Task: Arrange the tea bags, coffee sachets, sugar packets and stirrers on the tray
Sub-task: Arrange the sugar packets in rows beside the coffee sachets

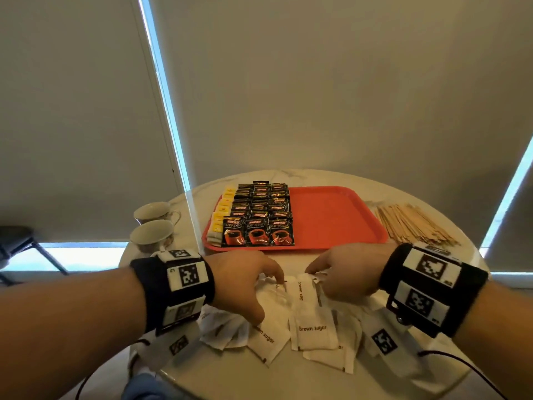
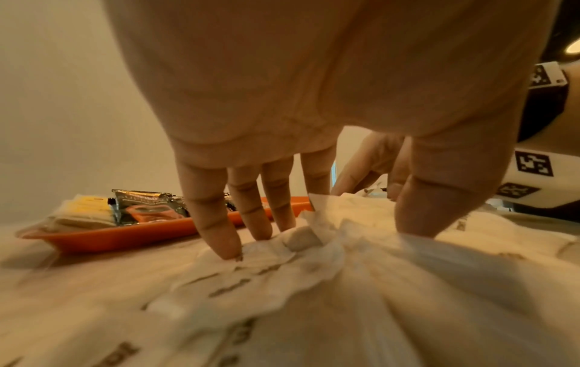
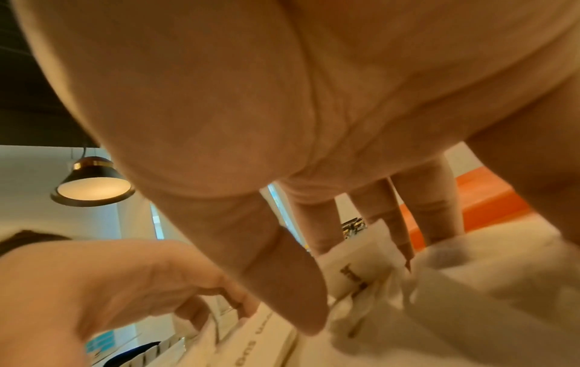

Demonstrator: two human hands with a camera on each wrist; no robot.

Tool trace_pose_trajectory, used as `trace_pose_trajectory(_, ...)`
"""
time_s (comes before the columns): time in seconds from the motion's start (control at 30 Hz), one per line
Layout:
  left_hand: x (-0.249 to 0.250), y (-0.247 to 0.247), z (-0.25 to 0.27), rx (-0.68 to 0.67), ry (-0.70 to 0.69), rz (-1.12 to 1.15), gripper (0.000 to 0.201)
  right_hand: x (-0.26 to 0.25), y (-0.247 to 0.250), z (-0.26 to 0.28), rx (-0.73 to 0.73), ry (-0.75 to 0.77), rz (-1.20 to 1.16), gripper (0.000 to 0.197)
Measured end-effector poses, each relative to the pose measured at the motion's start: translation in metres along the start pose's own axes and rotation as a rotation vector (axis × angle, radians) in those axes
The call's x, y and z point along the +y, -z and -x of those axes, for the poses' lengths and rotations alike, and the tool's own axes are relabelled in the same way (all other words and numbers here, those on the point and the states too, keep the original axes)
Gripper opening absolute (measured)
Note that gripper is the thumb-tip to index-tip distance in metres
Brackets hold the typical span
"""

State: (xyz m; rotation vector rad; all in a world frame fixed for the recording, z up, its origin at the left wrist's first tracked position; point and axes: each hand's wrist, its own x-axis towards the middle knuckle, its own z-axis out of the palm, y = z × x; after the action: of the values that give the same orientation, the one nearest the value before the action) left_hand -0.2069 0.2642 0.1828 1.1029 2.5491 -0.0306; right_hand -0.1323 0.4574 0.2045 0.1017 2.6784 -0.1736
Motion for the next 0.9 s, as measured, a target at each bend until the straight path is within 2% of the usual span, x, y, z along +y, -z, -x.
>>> trace_pose_trajectory(0.1, -0.001, 0.003, -0.002, 0.041, 0.018, 0.08, 0.064, 0.001, 0.005, -0.002, -0.01, -0.005, -0.059, 0.043)
trace_pose_trajectory(0.27, -0.01, 0.01, -0.019, 0.257, 0.169, 0.057, 0.049, 0.006, 0.031, -0.015, 0.164, -0.053, -0.024, 0.04)
trace_pose_trajectory(0.43, -0.015, 0.005, -0.031, 0.198, 0.279, -0.016, 0.048, 0.008, 0.031, -0.039, 0.1, -0.126, 0.061, 0.042)
trace_pose_trajectory(0.7, -0.016, 0.002, -0.024, 0.132, 0.226, -0.001, 0.033, 0.022, 0.016, -0.014, 0.081, -0.062, -0.071, 0.043)
trace_pose_trajectory(0.9, -0.012, -0.004, -0.014, 0.084, 0.177, 0.013, 0.051, 0.032, 0.003, 0.003, 0.073, -0.07, -0.185, 0.057)
